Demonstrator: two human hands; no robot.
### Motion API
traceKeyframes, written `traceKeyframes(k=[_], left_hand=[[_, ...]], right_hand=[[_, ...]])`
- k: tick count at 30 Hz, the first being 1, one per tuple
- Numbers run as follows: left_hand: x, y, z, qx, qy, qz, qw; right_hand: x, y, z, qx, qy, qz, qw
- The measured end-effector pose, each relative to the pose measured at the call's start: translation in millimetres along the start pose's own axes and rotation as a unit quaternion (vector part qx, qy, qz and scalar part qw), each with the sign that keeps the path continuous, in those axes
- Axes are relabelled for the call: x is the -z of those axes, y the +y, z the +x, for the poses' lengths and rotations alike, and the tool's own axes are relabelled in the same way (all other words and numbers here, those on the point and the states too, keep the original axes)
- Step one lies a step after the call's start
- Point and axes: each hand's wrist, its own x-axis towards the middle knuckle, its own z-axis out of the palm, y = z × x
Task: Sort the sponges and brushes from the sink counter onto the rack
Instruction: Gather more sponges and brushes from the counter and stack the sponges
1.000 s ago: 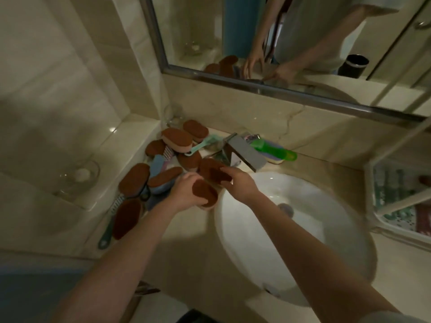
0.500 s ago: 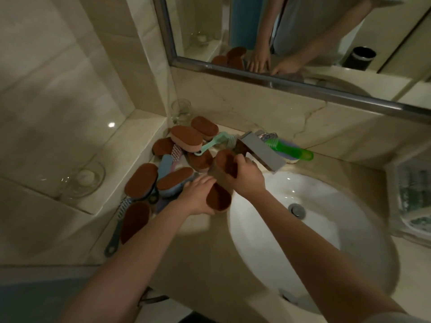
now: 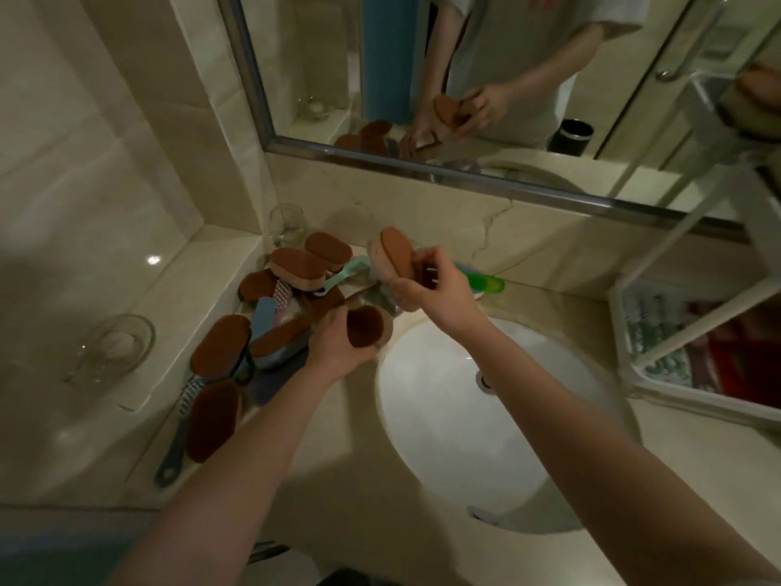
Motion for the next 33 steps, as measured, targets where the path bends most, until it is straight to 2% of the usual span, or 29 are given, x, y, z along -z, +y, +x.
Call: traceKeyframes(k=[2, 4, 7, 10, 14, 17, 21, 31, 33], left_hand=[[7.2, 16.9, -10.2, 0.029, 0.044, -0.148, 0.988], [15.7, 41.2, -22.6, 0.036, 0.056, -0.273, 0.96], [28.0, 87.8, -39.2, -0.005, 0.064, -0.366, 0.928], [31.5, 136.4, -49.7, 0.014, 0.055, -0.419, 0.906], [18.5, 194.0, -60.9, -0.031, 0.04, -0.44, 0.896], [4.4, 238.5, -68.1, -0.081, 0.027, -0.47, 0.878], [-13.1, 293.6, -81.5, -0.128, 0.014, -0.471, 0.873], [-50.0, 402.2, -110.9, -0.206, -0.094, -0.495, 0.839], [-56.2, 416.5, -114.4, -0.227, -0.134, -0.494, 0.829]], right_hand=[[12.6, -6.0, -6.2, 0.006, 0.014, 0.019, 1.0], [27.2, -10.2, -13.6, 0.016, 0.024, 0.04, 0.999], [51.3, -12.1, -22.8, 0.033, 0.043, 0.076, 0.996], [79.0, -15.3, -32.1, 0.035, 0.041, 0.105, 0.993], [125.0, -23.4, -47.7, 0.06, 0.072, 0.129, 0.987], [163.4, -27.9, -61.8, 0.075, 0.12, 0.13, 0.981], [210.1, -32.4, -79.6, 0.095, 0.185, 0.136, 0.969], [312.8, -30.1, -109.4, 0.106, 0.301, 0.137, 0.938], [331.0, -29.8, -114.8, 0.113, 0.319, 0.144, 0.93]])
